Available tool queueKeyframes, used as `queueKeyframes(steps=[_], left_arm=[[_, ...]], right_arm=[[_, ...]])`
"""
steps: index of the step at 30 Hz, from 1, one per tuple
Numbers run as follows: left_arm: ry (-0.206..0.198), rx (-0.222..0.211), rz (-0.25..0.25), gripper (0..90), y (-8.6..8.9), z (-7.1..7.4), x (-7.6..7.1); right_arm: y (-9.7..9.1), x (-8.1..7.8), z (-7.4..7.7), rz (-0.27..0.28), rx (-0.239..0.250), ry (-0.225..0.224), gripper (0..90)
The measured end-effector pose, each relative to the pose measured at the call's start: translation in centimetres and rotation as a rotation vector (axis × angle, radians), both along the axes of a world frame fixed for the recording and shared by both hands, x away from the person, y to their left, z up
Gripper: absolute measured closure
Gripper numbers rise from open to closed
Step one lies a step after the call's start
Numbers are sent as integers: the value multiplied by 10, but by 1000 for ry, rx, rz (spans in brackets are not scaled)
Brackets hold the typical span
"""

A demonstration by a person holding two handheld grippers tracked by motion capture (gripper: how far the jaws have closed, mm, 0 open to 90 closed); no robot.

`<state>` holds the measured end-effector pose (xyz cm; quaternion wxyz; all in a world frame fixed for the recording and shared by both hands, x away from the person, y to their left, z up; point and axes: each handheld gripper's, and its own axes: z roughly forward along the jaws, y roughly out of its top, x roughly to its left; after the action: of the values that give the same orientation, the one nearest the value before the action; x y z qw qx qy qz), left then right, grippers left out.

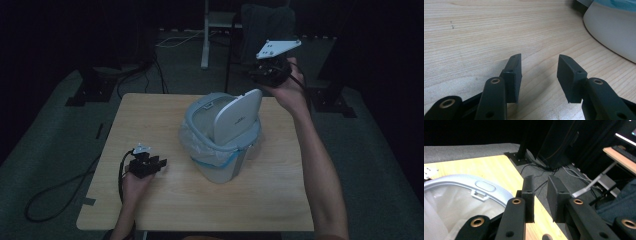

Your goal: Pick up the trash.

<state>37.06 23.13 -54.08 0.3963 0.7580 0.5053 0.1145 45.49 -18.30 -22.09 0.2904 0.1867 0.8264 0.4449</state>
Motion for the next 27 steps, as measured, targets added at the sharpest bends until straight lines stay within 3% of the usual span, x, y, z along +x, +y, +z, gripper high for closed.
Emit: queueKeyframes(steps=[12,27], left_arm=[[-2,-1,0,554,0,0,0],[-1,-4,2,554,0,0,0]], right_arm=[[-18,6,-13,-44,19,18,757],[-33,12,-42,-90,36,51,733]])
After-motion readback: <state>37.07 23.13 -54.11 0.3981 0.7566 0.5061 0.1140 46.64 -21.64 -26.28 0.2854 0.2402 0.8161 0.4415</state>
